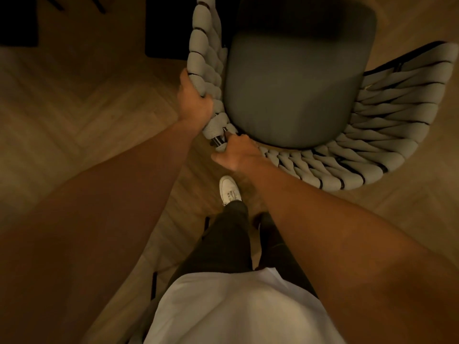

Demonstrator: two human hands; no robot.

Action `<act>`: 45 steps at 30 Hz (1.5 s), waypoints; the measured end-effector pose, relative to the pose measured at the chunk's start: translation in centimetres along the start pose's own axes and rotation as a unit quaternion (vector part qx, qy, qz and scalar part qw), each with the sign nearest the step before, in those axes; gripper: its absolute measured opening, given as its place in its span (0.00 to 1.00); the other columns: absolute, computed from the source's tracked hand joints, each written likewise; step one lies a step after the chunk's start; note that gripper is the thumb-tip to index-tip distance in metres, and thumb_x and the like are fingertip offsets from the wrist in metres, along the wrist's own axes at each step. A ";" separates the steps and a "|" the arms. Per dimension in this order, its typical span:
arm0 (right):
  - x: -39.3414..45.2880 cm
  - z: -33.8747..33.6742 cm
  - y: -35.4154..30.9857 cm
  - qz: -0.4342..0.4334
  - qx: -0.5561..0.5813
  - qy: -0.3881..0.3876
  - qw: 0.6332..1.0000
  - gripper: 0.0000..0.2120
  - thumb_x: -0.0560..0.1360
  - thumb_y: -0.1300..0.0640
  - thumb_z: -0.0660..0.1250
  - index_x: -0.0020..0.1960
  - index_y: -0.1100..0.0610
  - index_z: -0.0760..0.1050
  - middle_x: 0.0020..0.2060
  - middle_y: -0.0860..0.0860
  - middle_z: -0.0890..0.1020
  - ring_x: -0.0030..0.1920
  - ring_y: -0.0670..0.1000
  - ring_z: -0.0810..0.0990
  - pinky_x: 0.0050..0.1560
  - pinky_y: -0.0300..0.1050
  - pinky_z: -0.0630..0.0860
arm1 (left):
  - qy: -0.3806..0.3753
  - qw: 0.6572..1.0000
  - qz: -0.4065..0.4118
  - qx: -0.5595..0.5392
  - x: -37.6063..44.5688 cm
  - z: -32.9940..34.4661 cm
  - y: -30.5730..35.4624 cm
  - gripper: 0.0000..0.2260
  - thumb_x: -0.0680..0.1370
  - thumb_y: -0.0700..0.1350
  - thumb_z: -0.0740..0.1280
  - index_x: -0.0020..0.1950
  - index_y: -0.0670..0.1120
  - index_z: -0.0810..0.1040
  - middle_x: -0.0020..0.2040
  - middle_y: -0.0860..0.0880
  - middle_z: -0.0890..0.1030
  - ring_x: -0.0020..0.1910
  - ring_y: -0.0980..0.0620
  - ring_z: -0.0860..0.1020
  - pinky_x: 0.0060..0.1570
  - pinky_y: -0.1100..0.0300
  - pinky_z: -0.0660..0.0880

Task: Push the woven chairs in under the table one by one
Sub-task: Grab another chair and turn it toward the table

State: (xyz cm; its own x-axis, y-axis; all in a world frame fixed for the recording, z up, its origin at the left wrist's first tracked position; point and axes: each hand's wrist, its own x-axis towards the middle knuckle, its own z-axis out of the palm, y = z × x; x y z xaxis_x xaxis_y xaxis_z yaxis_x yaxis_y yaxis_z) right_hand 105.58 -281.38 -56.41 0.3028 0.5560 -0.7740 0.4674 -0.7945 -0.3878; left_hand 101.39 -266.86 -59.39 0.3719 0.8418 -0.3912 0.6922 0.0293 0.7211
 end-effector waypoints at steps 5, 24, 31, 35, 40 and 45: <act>-1.2 1.1 0.5 0.002 0.044 -0.015 0.999 0.33 0.76 0.39 0.68 0.75 0.54 0.66 0.70 0.56 0.73 0.67 0.58 0.74 0.60 0.50 0.74 | 0.003 0.996 0.067 0.065 -1.6 -0.6 -0.9 0.34 0.80 0.39 0.64 0.80 0.37 0.50 0.78 0.38 0.59 0.77 0.44 0.59 0.72 0.67 0.50; -10.1 -4.5 19.2 0.056 -0.144 0.094 0.983 0.28 0.85 0.42 0.46 0.78 0.53 0.66 0.81 0.56 0.56 0.81 0.58 0.50 0.79 0.61 0.50 | -0.366 0.823 0.240 0.363 -13.3 9.6 3.9 0.21 0.84 0.52 0.59 0.74 0.44 0.70 0.72 0.42 0.72 0.69 0.44 0.71 0.67 0.53 0.67; -11.7 -9.8 29.6 0.140 -0.100 0.257 0.951 0.38 0.81 0.45 0.60 0.83 0.57 0.46 0.81 0.59 0.39 0.81 0.61 0.36 0.79 0.62 0.39 | -0.448 0.816 0.224 0.288 -20.4 19.6 7.5 0.39 0.75 0.73 0.54 0.79 0.51 0.61 0.77 0.49 0.66 0.75 0.49 0.66 0.73 0.46 0.65; -10.6 -12.3 31.8 0.169 0.087 0.303 0.934 0.44 0.80 0.49 0.66 0.83 0.57 0.40 0.82 0.59 0.41 0.81 0.60 0.42 0.80 0.60 0.46 | -0.431 0.833 0.211 0.274 -21.6 24.3 9.8 0.44 0.69 0.76 0.63 0.78 0.54 0.59 0.75 0.50 0.68 0.72 0.50 0.70 0.67 0.45 0.72; -7.2 -14.3 34.2 0.155 0.282 0.294 0.900 0.45 0.76 0.53 0.71 0.82 0.58 0.46 0.77 0.60 0.62 0.75 0.61 0.66 0.71 0.53 0.68 | -0.377 0.861 0.182 0.287 -23.1 28.1 11.3 0.38 0.73 0.58 0.72 0.79 0.50 0.60 0.72 0.46 0.72 0.68 0.44 0.73 0.63 0.43 0.74; -6.1 -14.5 34.1 0.159 0.315 0.310 0.883 0.32 0.77 0.57 0.69 0.76 0.59 0.58 0.64 0.58 0.76 0.61 0.57 0.78 0.58 0.47 0.75 | -0.344 0.858 0.193 0.329 -23.3 28.5 10.9 0.37 0.76 0.50 0.70 0.81 0.49 0.57 0.67 0.44 0.75 0.62 0.42 0.77 0.59 0.44 0.76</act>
State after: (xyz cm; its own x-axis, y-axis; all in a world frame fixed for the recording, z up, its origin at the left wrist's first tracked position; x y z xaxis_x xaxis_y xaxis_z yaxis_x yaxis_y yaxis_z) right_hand 131.73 -308.32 -57.68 0.8235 0.1521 -0.5466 -0.2190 -0.8035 -0.5535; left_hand 117.93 -301.53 -58.75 0.7720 0.1975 -0.6042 0.5513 -0.6811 0.4818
